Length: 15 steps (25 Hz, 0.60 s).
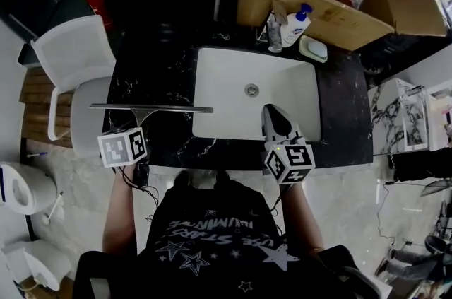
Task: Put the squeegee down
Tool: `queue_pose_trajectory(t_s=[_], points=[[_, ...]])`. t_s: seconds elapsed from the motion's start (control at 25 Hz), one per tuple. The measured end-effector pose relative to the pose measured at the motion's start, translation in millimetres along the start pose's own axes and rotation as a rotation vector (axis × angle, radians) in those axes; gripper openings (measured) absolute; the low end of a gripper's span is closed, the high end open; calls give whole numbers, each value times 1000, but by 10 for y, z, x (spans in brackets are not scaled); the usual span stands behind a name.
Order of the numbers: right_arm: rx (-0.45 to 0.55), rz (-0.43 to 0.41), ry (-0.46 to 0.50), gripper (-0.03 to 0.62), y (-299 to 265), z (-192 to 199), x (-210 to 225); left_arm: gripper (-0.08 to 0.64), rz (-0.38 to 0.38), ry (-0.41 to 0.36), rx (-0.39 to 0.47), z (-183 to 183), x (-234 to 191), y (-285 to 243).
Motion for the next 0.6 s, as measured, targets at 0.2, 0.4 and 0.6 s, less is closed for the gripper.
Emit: queue_pose_trajectory(t_s=[0.2,0.4,0.6], points=[[-1,-15,-7,55,-43,19,-48,141,-32,-20,-7,6,-16,-5],[-6,-20,-2,55,-63,24,-53,141,-32,-15,-13,2,-11,-35],[-12,-23,1,55,-78,35,-70,141,-30,-20,-12,11,-23,-44]])
Point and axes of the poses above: the fingertips, and each gripper's own axes: y backward along the fingers, x to its right, z out of its underside, the point moved 5 cm from there along y, backward along the fingers, and after that the axes turned 11 degrees about -z, right-handed, at the moved point
